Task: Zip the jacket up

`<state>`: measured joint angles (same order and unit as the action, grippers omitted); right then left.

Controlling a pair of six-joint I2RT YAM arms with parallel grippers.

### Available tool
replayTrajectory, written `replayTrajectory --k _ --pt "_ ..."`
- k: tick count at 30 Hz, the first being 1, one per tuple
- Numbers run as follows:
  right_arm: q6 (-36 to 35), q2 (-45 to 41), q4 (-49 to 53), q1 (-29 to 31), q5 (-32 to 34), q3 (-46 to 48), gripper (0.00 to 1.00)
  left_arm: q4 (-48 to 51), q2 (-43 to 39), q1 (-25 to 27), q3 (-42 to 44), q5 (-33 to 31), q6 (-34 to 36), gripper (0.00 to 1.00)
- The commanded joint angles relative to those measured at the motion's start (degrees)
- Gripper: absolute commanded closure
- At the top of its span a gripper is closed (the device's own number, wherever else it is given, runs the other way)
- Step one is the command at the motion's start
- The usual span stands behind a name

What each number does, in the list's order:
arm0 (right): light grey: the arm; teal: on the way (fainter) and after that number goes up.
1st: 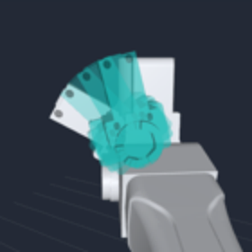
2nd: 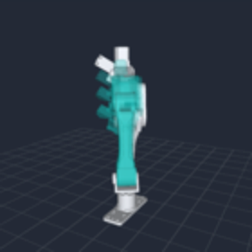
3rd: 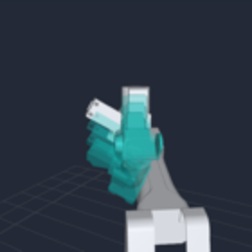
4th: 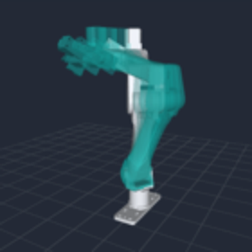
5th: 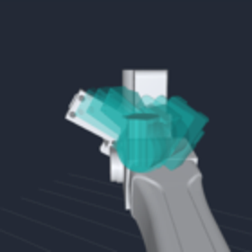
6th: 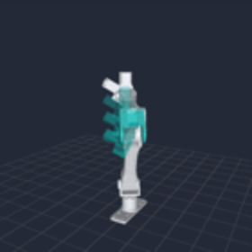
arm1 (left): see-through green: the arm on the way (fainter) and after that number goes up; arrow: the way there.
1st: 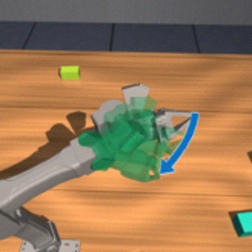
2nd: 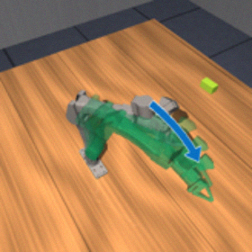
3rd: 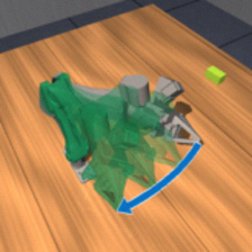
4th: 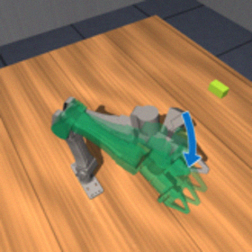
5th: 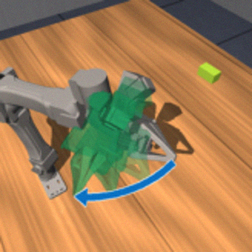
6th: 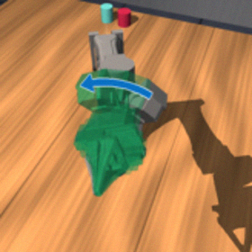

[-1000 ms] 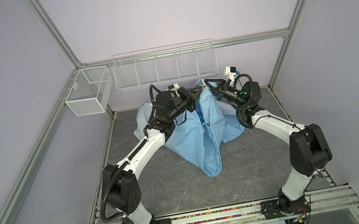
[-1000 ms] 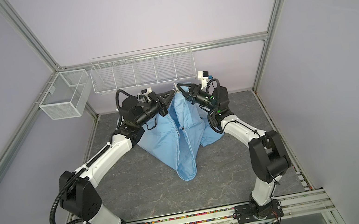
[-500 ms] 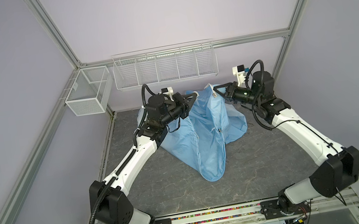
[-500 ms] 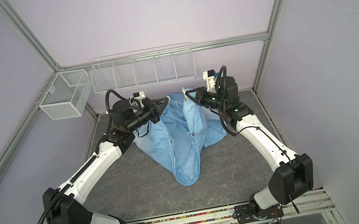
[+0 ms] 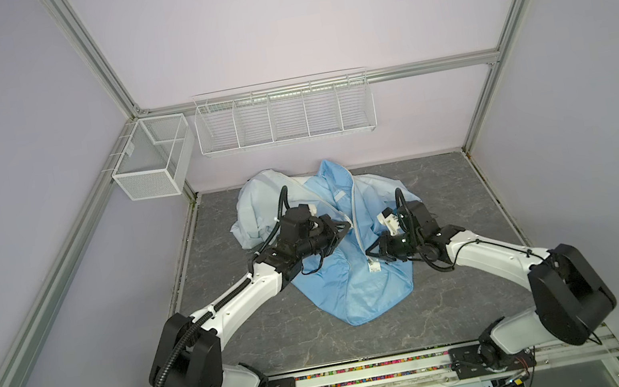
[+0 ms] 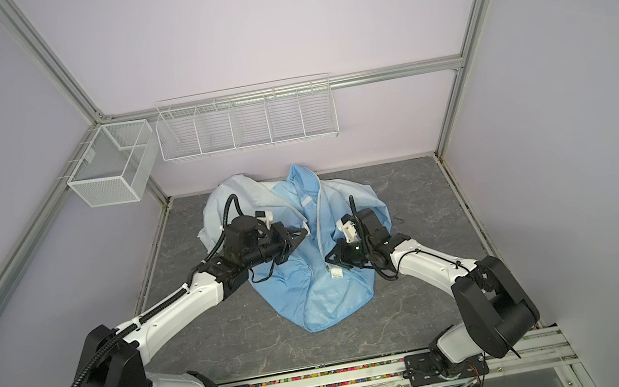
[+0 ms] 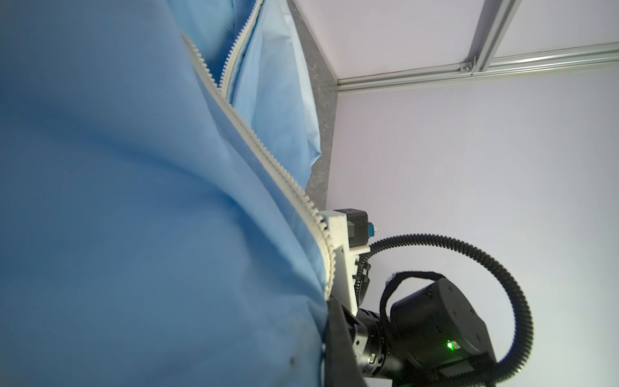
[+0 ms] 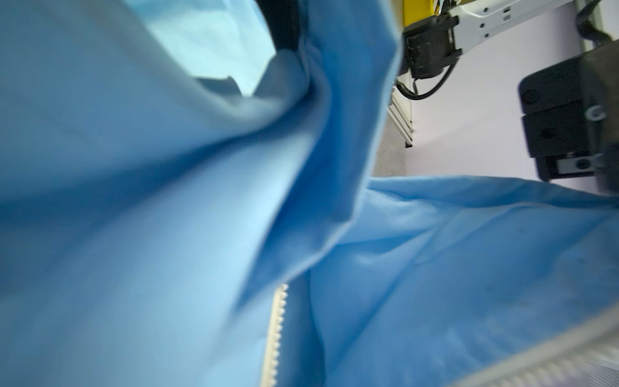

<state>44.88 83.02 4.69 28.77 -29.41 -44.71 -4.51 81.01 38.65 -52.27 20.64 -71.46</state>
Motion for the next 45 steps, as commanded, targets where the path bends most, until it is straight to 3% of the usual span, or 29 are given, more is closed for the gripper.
replayTrajectory --k 1,17,34,45 --pt "-2.80 -1.55 0.55 0.40 -1.18 2.96 0.92 -3.95 -3.01 0.27 3.08 -2.91 -0.41 1.00" --pt "-10.69 10.87 4.18 0.38 -6.17 0.22 0.77 -7.41 -1.63 1.09 4.60 -3.57 -1.83 1.00" --pt "-18.69 14.82 14.81 1.25 -4.88 -7.27 0.55 -9.31 1.04 1.07 3.63 -3.04 -2.55 1.00" --pt "-17.50 15.43 20.73 5.32 -0.06 -12.23 0.51 -10.02 1.35 1.13 3.80 -2.86 -2.89 1.00"
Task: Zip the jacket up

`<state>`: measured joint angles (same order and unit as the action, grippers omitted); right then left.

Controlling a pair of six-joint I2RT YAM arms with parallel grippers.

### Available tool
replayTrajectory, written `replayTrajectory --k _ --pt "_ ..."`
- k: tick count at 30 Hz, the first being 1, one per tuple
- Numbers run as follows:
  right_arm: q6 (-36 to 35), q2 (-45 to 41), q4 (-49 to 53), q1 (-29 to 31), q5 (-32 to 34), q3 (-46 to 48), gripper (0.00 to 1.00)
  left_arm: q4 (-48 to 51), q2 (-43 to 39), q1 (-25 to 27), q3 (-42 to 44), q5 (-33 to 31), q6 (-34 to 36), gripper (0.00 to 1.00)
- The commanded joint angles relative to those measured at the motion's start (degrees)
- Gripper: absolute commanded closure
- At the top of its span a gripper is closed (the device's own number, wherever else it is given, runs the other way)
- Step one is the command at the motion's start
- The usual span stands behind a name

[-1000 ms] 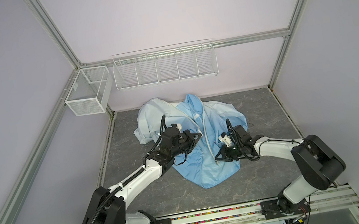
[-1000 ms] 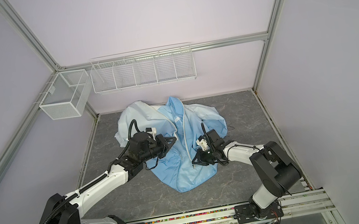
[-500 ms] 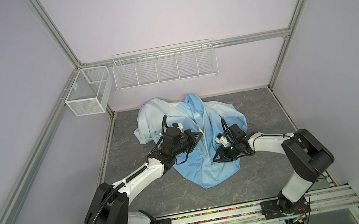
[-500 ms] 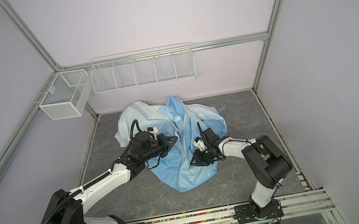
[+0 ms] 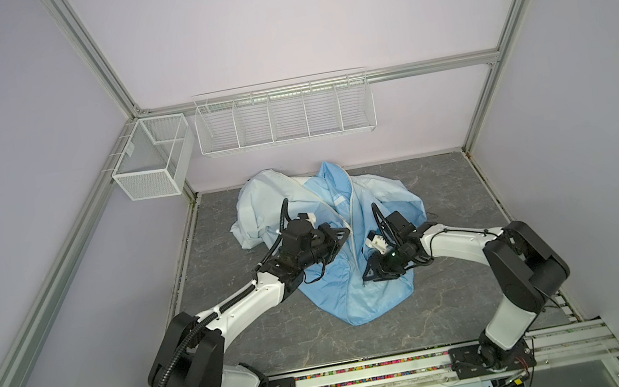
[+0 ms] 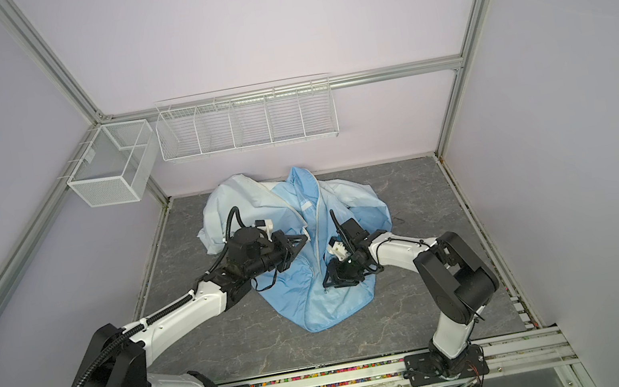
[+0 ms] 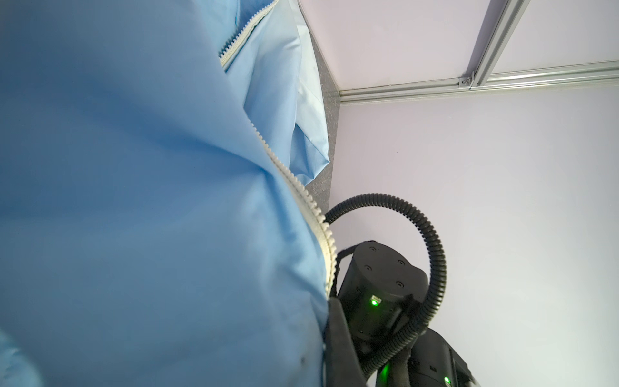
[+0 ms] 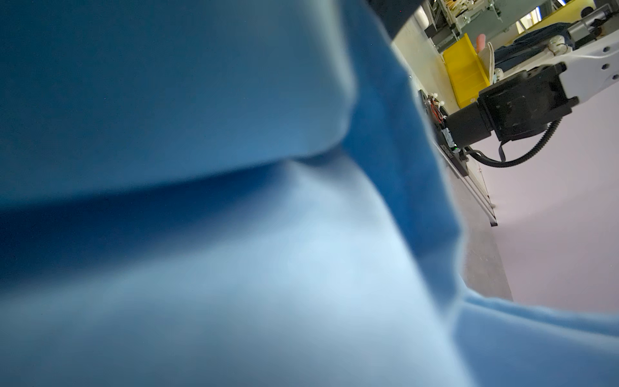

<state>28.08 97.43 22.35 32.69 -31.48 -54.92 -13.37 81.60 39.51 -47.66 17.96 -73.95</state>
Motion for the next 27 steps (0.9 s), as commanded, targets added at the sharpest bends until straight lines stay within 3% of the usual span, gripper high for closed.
replayTrajectory --k 1,11,18,23,27 --pt "-0.29 1.35 4.01 1.83 3.03 -2.82 0.50 -1.15 0.71 0.22 -0.84 -0.21 -0.40 1.00" --pt "1.75 6.10 9.92 5.18 8.93 -7.20 0.45 -1.46 -0.95 0.22 0.70 -0.43 -0.66 1.00" --pt "3.63 7.10 9.56 5.75 10.65 -6.96 0.59 -1.41 -2.36 0.30 1.60 -0.64 -0.75 1.00" --pt "4.33 6.72 9.47 5.80 11.55 -6.70 0.76 -1.15 -2.98 0.23 2.04 -0.66 -0.75 1.00" --pt "4.88 6.00 9.53 5.81 12.27 -7.02 0.73 -1.09 -3.06 0.22 2.13 -0.72 -0.80 1.00"
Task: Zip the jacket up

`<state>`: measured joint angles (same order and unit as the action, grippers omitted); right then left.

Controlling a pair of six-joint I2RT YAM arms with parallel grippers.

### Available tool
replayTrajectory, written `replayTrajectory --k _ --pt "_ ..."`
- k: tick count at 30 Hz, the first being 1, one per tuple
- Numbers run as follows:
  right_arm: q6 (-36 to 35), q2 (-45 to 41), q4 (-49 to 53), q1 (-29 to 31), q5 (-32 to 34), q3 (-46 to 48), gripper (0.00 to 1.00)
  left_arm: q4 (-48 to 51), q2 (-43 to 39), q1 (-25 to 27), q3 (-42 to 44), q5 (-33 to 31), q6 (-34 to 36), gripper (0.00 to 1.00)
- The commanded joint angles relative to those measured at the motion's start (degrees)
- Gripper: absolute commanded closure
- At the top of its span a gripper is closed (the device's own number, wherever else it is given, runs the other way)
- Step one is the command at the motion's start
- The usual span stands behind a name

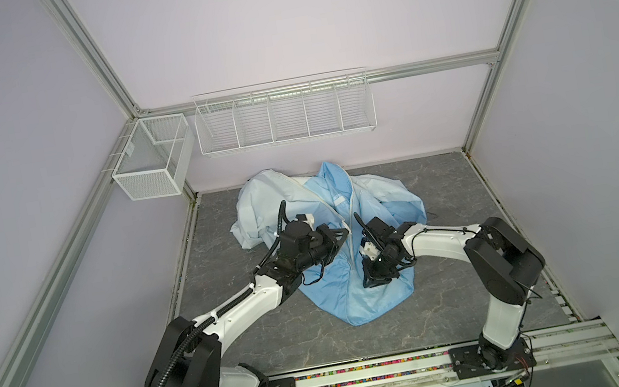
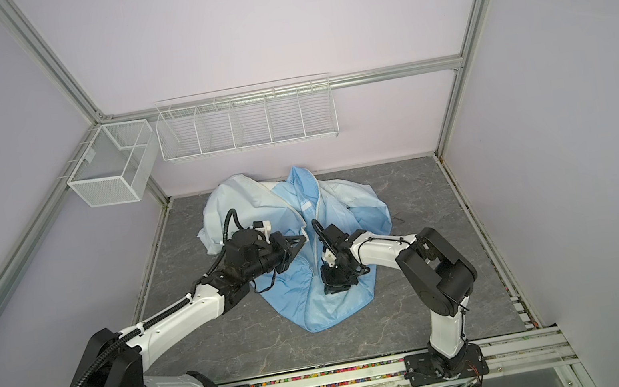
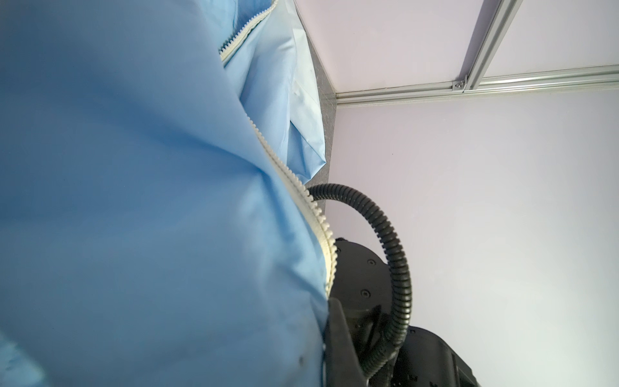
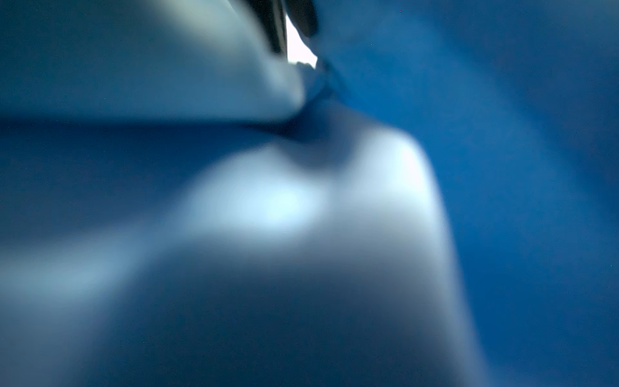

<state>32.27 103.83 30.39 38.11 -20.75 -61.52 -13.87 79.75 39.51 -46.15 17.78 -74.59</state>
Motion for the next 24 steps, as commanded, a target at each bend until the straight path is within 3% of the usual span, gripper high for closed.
replayTrajectory --k 1,3,12,19,24 --pt "0.69 -0.77 1.64 0.33 1.93 -0.59 0.68 -0.50 -1.29 0.30 0.62 -0.61 -0.21 1.00" --pt "0.21 -1.50 2.93 0.42 2.83 -1.59 0.58 -0.11 -1.40 0.24 0.71 -1.11 -0.21 1.00" --pt "-2.59 -1.69 9.41 3.59 9.00 -5.92 0.30 3.57 -4.12 -1.48 3.25 -3.75 -0.08 1.00" --pt "-2.09 3.03 13.66 6.21 14.04 -11.45 0.27 3.30 -4.55 -1.89 3.60 -2.57 0.41 1.00" --pt "-0.91 6.12 15.80 6.81 16.62 -14.51 0.33 2.92 -5.19 -1.96 4.35 -2.44 0.23 1.00"
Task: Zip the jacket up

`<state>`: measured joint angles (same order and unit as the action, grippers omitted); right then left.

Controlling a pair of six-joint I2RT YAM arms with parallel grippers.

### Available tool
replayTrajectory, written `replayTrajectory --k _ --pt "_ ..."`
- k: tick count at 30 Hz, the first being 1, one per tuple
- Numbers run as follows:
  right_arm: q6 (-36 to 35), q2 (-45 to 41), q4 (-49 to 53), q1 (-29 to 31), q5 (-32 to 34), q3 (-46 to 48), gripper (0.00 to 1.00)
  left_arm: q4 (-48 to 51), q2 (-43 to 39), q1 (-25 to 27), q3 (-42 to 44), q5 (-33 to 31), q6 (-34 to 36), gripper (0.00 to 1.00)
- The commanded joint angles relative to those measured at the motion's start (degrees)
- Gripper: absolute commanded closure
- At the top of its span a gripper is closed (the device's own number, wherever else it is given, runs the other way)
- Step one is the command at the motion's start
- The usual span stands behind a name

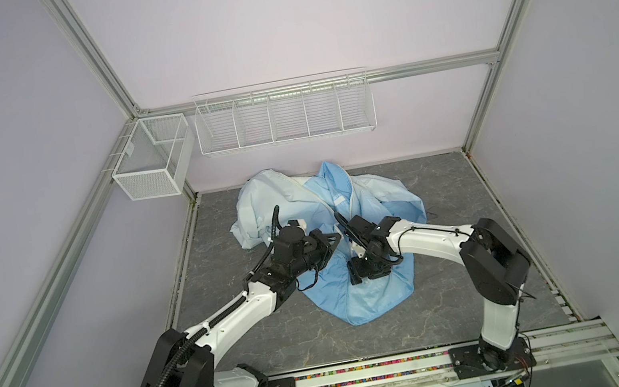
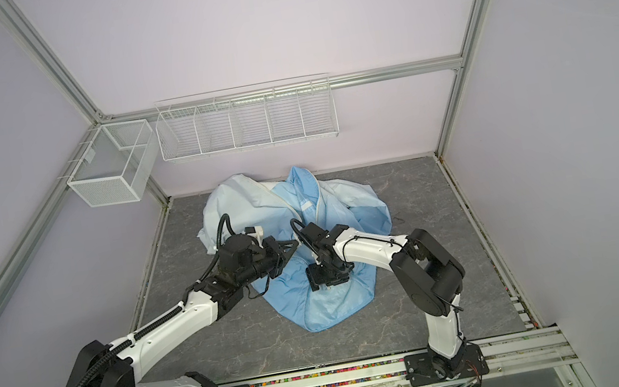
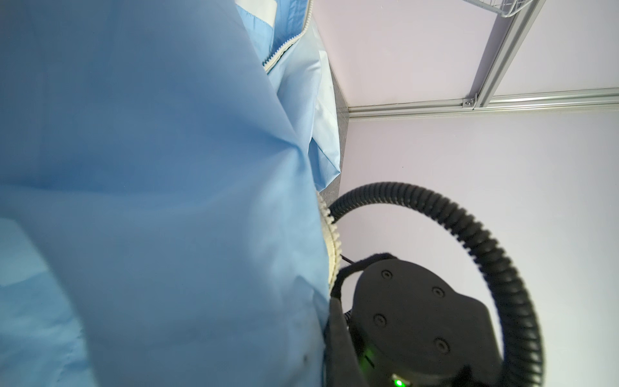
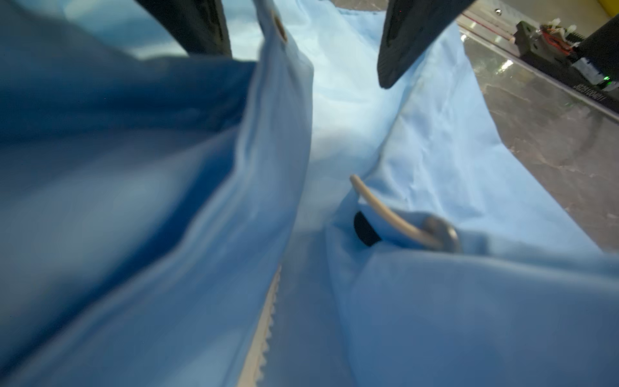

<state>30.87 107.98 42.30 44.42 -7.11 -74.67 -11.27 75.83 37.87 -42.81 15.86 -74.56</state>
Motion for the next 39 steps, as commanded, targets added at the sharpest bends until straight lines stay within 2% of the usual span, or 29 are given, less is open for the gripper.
replayTrajectory --k 1,8,13,16,20,21,25,28,35,39 --pt "0.50 2.58 4.30 0.63 3.25 -1.86 0.34 0.23 -1.30 -0.33 1.14 -0.53 0.13 1.00" --pt "0.30 4.56 6.32 1.89 5.44 -2.70 0.40 -0.36 -2.74 -0.69 2.90 -0.50 -0.32 1.00" --pt "1.16 3.66 5.73 1.89 6.50 -1.80 0.57 -0.12 -3.83 -0.85 3.59 -0.53 -0.32 1.00" --pt "1.64 3.07 5.51 1.89 6.76 -1.86 0.62 0.12 -4.12 -0.94 3.61 -0.42 -0.23 1.00" --pt "2.24 2.63 5.34 1.89 7.20 -2.14 0.74 0.06 -4.03 -0.95 3.61 -0.17 -0.23 1.00" --pt "2.28 2.58 5.33 1.90 7.21 -2.16 0.74 0.00 -4.00 -0.95 3.52 -0.17 -0.16 1.00" --pt "2.50 2.44 5.33 1.86 7.36 -2.67 0.61 -0.01 -3.99 -0.89 3.43 -0.04 -0.14 1.00" --pt "2.56 2.47 5.33 1.81 7.75 -3.07 0.57 -0.03 -3.94 -0.94 3.51 -0.03 -0.23 1.00" --pt "2.61 3.55 5.77 1.61 7.90 -4.34 0.74 -0.16 -4.25 -0.96 3.96 -0.08 -0.41 1.00" --pt "2.79 3.02 5.51 1.21 7.87 -4.49 0.77 -0.16 -4.20 -0.95 4.00 -0.07 -0.49 1.00"
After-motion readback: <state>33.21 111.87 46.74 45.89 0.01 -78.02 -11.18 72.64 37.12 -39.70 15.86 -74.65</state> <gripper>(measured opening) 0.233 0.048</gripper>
